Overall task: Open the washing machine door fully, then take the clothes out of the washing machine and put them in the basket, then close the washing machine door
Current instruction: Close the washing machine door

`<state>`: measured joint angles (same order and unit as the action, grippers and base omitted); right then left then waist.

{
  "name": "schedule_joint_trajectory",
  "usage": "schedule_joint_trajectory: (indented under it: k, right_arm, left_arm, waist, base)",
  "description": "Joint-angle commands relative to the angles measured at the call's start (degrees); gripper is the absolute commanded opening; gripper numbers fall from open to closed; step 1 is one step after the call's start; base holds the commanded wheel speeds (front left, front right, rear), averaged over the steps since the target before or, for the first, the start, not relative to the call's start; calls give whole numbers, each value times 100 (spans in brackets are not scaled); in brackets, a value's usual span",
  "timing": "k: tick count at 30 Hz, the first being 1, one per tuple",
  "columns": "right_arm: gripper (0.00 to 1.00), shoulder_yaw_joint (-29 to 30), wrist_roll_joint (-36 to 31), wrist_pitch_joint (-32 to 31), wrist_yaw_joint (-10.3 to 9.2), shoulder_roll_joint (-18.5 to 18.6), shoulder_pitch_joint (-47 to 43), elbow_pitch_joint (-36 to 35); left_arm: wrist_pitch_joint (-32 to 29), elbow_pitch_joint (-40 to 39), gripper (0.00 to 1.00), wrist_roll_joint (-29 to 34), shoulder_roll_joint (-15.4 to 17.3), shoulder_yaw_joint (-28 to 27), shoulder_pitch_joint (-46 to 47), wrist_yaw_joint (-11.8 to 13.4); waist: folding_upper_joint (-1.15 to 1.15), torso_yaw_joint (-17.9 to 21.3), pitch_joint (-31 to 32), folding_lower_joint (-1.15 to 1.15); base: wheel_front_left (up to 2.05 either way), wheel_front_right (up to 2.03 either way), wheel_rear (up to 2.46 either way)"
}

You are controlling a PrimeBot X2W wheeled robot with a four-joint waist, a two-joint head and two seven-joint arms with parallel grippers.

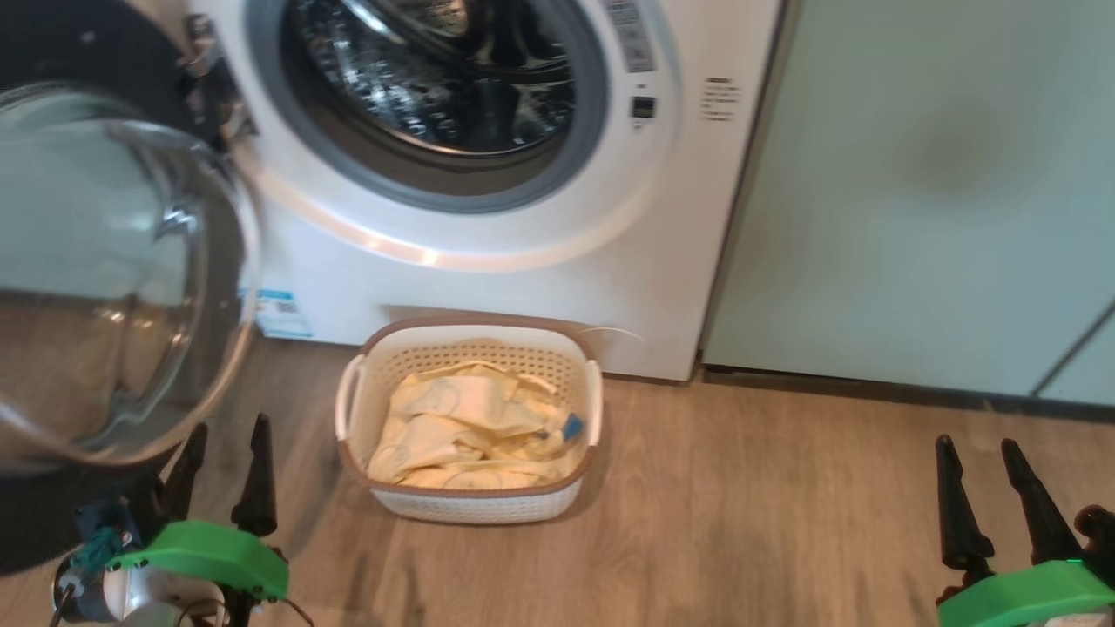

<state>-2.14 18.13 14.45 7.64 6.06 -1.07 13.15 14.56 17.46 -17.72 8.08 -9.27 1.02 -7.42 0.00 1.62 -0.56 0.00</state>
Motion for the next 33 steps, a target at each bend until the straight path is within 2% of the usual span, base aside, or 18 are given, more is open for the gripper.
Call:
schedule_joint_trajectory:
  k: [1,12,33]
  right_arm:
    - [100,-107,-6,55,-15,55,109,-197]
    - [100,-119,-7,55,-15,48,202,-204]
    - [100,-159,-22,55,-15,103,260,-202]
  left_arm:
    - [44,-173,100,54,74,-269,257,-7]
    - [44,-55,100,170,-15,-551,399,-7]
    - [44,-17,100,266,-184,-829,481,-7]
  waist:
    - [0,-257,-12,0]
    - [0,-1276,-111,0]
    - [0,-2579,-134,0]
  base:
    - [0,0,0]
    - [0,0,0]
    - [0,0,0]
